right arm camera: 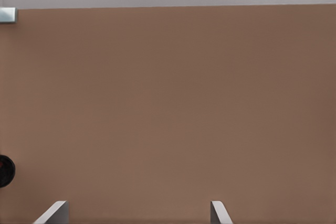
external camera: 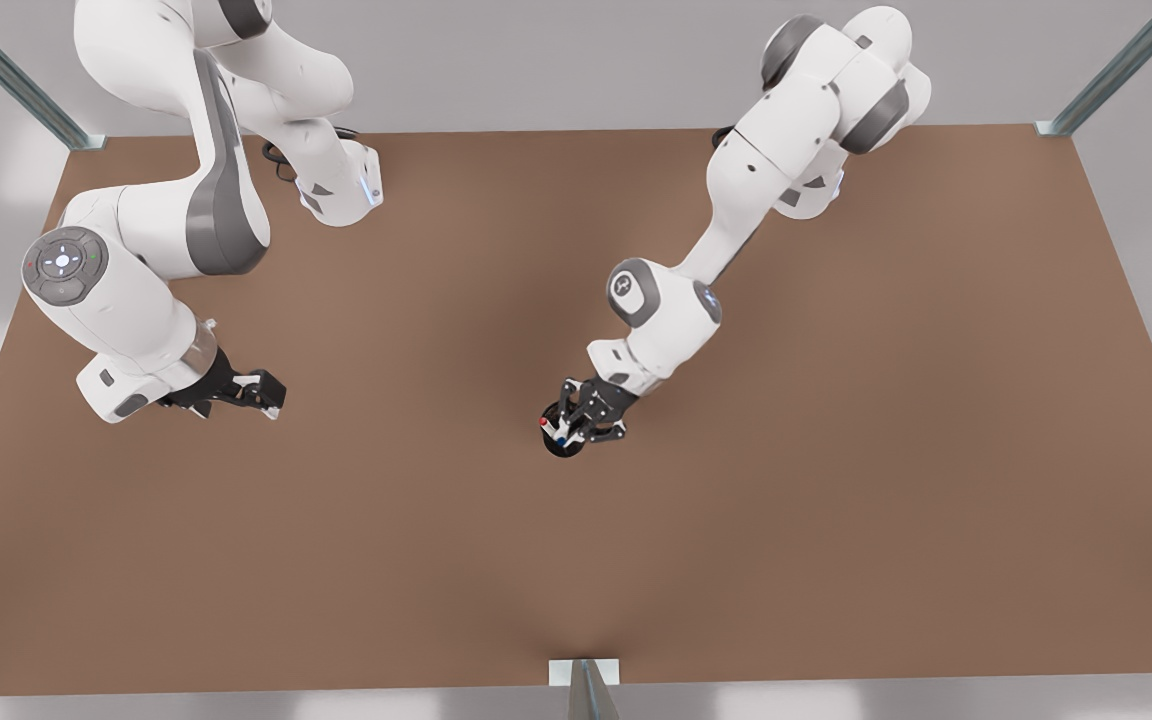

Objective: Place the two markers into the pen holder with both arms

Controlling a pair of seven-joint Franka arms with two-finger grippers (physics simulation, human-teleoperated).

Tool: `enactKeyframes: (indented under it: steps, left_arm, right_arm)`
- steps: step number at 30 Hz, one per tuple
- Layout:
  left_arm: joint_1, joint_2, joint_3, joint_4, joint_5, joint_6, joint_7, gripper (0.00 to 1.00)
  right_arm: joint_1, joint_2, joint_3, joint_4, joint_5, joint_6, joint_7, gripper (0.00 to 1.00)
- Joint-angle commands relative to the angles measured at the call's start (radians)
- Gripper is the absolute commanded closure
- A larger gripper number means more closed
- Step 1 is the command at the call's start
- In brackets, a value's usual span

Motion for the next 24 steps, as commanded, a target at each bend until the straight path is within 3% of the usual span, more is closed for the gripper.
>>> enactKeyframes:
  steps: [1,3,7,9,11,12,13,14,16,17,20,22,24]
  left_arm:
    - [-0.003,0.002,0.0,-0.001,0.0,0.059,0.257,0.72]
    - [-0.003,0.004,0.0,-0.001,-0.002,0.061,0.269,0.0]
    - [-0.068,0.01,0.003,-0.001,-0.005,0.143,0.269,0.0]
    - [0.01,-0.029,0.003,0.006,-0.037,0.108,0.045,0.0]
    - [0.149,-0.108,0.064,0.045,0.064,-0.221,-0.4,0.0]
    - [0.152,-0.138,0.205,0.12,0.346,-0.511,-0.735,0.0]
    - [0.167,-0.138,0.28,0.249,0.561,-0.78,-0.921,0.0]
    - [0.217,-0.182,0.296,0.264,0.661,-0.928,-0.941,0.0]
    - [0.228,-0.24,0.438,0.333,0.923,-1.413,-1.017,0.0]
    - [0.23,-0.242,0.477,0.368,1.021,-1.554,-1.017,0.0]
    - [0.294,-0.388,0.5,0.37,1.045,-1.633,-1.021,0.0]
    - [0.457,-0.449,0.325,0.356,1.124,-1.633,-1.033,0.0]
    - [0.481,-0.469,0.31,0.327,1.129,-1.615,-1.049,0.0]
  right_arm:
    - [0.0,-0.001,0.0,0.0,-0.001,0.0,-0.042,0.0]
    - [0.0,-0.001,0.0,0.0,-0.001,0.0,-0.042,0.0]
    - [0.003,-0.001,0.0,0.0,0.001,0.0,-0.04,0.0]
    - [0.003,-0.001,0.002,0.001,-0.001,0.0,-0.039,0.0]
    - [0.003,-0.001,0.0,0.001,-0.001,0.0,-0.039,0.0]
    - [0.005,-0.001,0.002,0.001,0.001,0.0,-0.039,0.0]
    - [0.005,-0.001,0.002,0.001,0.001,0.0,-0.039,0.0]
    - [0.003,-0.001,0.0,0.001,-0.001,0.0,-0.039,0.0]
    - [0.003,-0.001,0.0,0.001,-0.001,0.0,-0.039,0.0]
    - [0.003,-0.001,0.002,0.001,-0.001,0.0,-0.039,0.0]
    - [0.005,-0.001,0.002,0.001,-0.001,0.0,-0.039,0.0]
    - [0.005,-0.001,0.002,0.001,-0.001,0.0,-0.039,0.0]
    - [0.005,-0.001,0.002,0.001,-0.001,0.0,-0.039,0.0]
